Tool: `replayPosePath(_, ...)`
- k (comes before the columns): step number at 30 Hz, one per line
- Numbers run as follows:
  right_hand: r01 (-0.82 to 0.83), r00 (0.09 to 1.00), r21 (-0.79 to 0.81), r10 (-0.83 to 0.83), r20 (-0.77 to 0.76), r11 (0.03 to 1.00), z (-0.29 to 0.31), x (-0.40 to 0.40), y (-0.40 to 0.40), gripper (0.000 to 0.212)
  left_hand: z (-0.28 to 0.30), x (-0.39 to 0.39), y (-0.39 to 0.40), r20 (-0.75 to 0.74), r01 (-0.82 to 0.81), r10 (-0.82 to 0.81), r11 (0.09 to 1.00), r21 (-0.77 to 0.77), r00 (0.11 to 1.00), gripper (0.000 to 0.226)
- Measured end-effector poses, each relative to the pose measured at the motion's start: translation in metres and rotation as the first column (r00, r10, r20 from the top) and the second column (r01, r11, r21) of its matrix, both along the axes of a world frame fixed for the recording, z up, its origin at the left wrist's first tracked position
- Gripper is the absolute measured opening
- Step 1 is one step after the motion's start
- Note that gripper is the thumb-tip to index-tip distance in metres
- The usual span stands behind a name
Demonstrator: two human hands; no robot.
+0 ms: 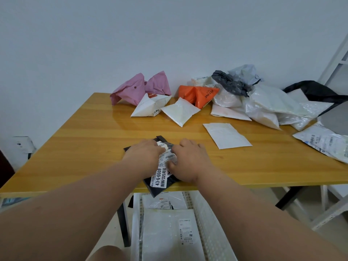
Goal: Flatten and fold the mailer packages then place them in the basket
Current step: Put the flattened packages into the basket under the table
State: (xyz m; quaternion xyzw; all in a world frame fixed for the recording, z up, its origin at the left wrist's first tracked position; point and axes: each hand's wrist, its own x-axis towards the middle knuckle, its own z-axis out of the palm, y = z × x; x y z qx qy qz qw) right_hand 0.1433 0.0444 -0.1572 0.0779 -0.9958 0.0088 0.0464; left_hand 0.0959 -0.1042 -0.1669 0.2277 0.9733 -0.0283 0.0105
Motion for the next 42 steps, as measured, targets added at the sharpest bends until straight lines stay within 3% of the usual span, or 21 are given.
replayPosePath(2,-0.064,0.998,-0.116,0.066,0.013,0.991,-0.006,-0.003,0.002,0.048,-0.012,-0.001,-0.001,0.055,0.027,-0.033,0.994,0.108,0.998,0.043)
replayPosePath(4,-0.090,0.986,-0.183,0.113,0.120,0.979,-0.011,-0.009,0.003,0.059,-0.019,0.004,-0.002,0.139,0.051,-0.071,0.988,0.143,0.988,0.052)
replayPosePath(7,-0.103,0.960,-0.130,0.132,0.247,0.986,-0.024,-0.016,0.006,0.064,-0.024,0.010,-0.005,0.183,0.041,-0.072,0.985,0.169,0.980,0.055)
replayPosePath(16,-0.098,0.962,-0.088,0.117,0.248,0.991,-0.042,-0.022,0.005,0.090,-0.029,0.006,-0.004,0.189,0.015,-0.037,0.993,0.116,0.981,0.056)
replayPosePath(21,-0.090,0.959,-0.095,0.112,0.260,0.991,-0.039,-0.022,0.005,0.066,-0.027,0.006,-0.003,0.215,0.012,-0.034,0.995,0.103,0.976,0.056)
replayPosePath(24,-0.070,0.959,-0.157,0.110,0.262,0.985,-0.029,-0.020,0.003,0.064,-0.026,0.006,-0.003,0.214,0.011,-0.035,0.993,0.116,0.976,0.056)
replayPosePath(28,0.000,0.966,-0.171,0.044,0.256,0.985,-0.013,-0.024,-0.001,0.050,-0.021,0.003,-0.007,0.096,0.023,-0.035,0.992,0.125,0.995,0.058)
replayPosePath(31,0.023,0.986,-0.096,-0.006,0.169,0.995,-0.003,-0.025,-0.005,0.036,-0.020,0.002,-0.013,0.057,-0.024,0.018,0.995,0.097,0.998,0.064)
replayPosePath(33,-0.005,0.997,-0.057,0.009,0.078,0.998,-0.003,-0.024,-0.007,0.038,-0.022,0.001,-0.015,0.112,-0.050,0.041,0.995,0.086,0.993,0.069)
replayPosePath(35,-0.043,0.998,-0.106,0.048,0.045,0.993,-0.007,-0.025,-0.007,0.053,-0.023,-0.003,-0.016,0.148,-0.044,0.034,0.997,0.064,0.988,0.070)
replayPosePath(38,-0.074,0.977,-0.133,0.098,0.187,0.988,-0.015,-0.032,-0.006,0.068,-0.021,-0.009,-0.020,0.177,-0.043,0.033,0.998,0.052,0.984,0.071)
replayPosePath(42,-0.087,0.966,-0.132,0.116,0.232,0.987,-0.030,-0.038,-0.003,0.063,-0.021,-0.012,-0.018,0.194,-0.039,0.031,0.999,0.038,0.980,0.072)
